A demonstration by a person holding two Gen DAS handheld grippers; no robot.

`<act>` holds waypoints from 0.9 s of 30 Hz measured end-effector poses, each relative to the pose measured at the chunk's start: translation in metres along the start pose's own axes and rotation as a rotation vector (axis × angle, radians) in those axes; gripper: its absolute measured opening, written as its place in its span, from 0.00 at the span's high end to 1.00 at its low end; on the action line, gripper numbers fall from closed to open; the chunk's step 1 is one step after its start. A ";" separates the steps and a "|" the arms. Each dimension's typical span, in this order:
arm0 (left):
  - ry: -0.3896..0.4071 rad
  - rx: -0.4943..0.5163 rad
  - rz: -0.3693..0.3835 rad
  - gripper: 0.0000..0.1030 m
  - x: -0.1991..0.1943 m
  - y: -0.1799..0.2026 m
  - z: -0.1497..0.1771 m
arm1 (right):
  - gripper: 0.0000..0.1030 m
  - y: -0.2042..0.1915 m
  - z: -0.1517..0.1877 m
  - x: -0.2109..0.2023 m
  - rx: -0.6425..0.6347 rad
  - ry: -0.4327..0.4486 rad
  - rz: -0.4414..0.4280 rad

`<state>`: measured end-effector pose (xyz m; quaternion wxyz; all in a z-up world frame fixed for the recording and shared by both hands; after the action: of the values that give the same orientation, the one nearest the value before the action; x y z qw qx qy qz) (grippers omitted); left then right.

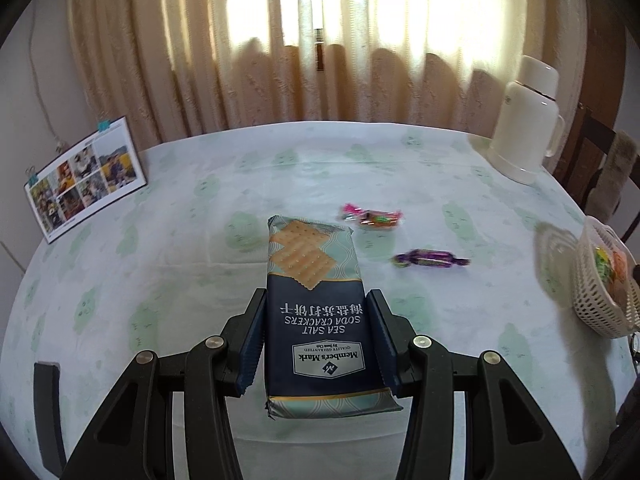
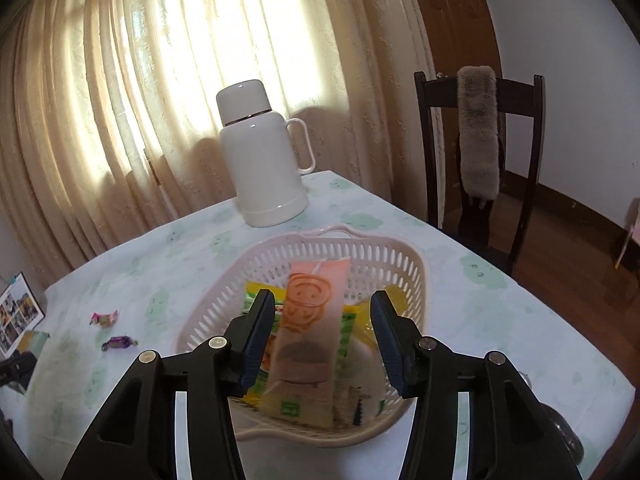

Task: Organize snacks
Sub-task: 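Carry the orange cookie pack into the basket and open the right tool while the left tool holds the crackers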

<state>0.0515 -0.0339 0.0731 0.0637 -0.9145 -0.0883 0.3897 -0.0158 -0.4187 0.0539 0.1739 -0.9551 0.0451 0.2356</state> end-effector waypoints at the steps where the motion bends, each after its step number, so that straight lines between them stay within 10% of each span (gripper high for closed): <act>1: 0.004 0.009 0.007 0.56 -0.003 0.006 -0.001 | 0.50 0.001 0.001 0.001 -0.008 -0.006 0.000; 27: 0.079 0.247 0.246 0.56 -0.055 0.169 -0.029 | 0.41 0.005 0.008 0.011 -0.184 -0.012 0.082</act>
<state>0.0540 -0.2117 0.1002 0.1310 -0.9182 0.0753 0.3663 -0.0108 -0.4210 0.0405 0.0761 -0.9630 0.0612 0.2513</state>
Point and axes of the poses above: each gripper's, at about its wrist camera, not at the fingertips, and x roughly the way its jaws point, y to its right, z to its underside, the point moved 3 cm from there along x, roughly the way its jaws point, and after that the axes turned 12 degrees about -z, right-handed, at the moved point
